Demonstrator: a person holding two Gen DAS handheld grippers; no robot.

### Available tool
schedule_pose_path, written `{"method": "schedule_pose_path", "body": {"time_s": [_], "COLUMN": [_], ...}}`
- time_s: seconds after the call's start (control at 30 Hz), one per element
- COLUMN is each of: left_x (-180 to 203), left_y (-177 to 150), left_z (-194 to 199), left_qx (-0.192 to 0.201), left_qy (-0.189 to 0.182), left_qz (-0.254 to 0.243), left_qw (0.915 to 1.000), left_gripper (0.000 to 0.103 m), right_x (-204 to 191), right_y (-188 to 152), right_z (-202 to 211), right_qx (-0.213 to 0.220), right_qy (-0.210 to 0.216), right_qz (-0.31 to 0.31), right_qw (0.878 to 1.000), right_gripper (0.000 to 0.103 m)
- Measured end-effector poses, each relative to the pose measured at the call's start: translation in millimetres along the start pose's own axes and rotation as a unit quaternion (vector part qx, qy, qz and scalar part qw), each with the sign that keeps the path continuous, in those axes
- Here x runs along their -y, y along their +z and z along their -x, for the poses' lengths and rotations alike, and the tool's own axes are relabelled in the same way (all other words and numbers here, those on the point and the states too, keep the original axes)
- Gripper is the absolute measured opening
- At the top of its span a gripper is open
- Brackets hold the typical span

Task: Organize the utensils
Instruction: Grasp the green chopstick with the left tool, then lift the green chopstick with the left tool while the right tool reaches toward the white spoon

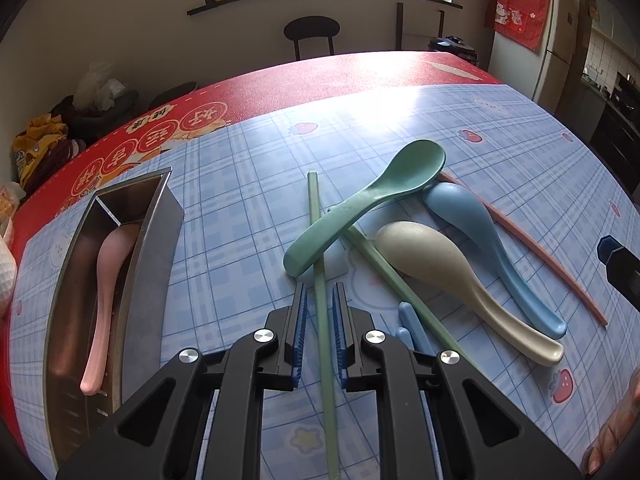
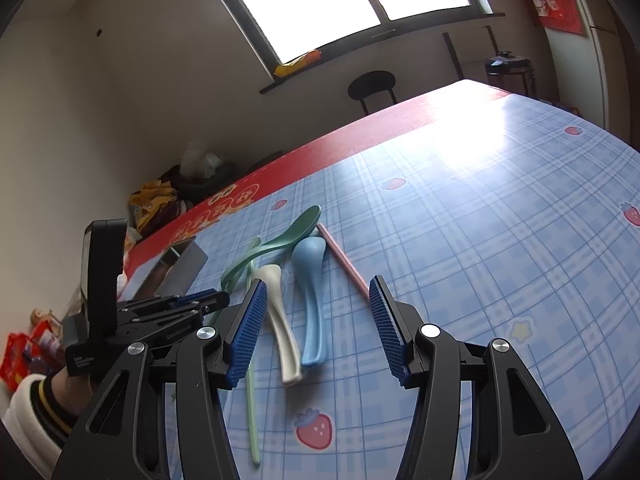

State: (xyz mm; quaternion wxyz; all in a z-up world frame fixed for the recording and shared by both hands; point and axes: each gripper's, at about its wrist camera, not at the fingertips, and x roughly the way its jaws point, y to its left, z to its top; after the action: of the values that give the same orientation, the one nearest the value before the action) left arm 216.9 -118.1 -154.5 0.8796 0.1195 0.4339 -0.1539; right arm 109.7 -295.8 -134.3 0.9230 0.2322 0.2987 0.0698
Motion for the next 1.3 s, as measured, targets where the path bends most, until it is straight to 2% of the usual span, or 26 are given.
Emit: {"method": "schedule_pose_path", "body": {"time_s": [0.2, 0.7, 0.9, 1.0, 1.13, 1.3], "left_x": [-1, -11, -11, -11, -19, -27], "left_y": [-12, -89, -110, -115, -114, -113], "left_z": [9, 67, 77, 79, 78, 75], "left_qx": [-0.009, -0.019, 0.01, 0.022, 0.023, 0.024], "left_qy": [-0.013, -0.052, -0.048, -0.05, -0.079, -0.104], "left_qz": [0.01, 0.04, 0.047, 0.054, 0.073, 0.093], "left_qw": [0.9998, 0.9977, 0.9977, 0.997, 0.9939, 0.9899], "left_gripper": [0.006, 0.006, 0.006, 0.006, 0.006, 0.006], "right_x": [2, 0, -15, -24, -37, -68], "right_y": [1, -1, -3, -4, -7, -18], "right_z": [-2, 0, -7, -10, -19, -34], "right_qx": [-0.002, -0.002, -0.021, -0.033, -0.062, -0.106], "right_qy": [0.001, 0.016, 0.02, 0.021, 0.009, -0.013], "right_qz": [-0.003, 0.001, 0.037, 0.057, 0.094, 0.184], "right_qw": [1.0, 1.0, 0.999, 0.998, 0.994, 0.977], "right_gripper": [0.052, 0.052, 0.05, 0.038, 0.022, 0.014]}}
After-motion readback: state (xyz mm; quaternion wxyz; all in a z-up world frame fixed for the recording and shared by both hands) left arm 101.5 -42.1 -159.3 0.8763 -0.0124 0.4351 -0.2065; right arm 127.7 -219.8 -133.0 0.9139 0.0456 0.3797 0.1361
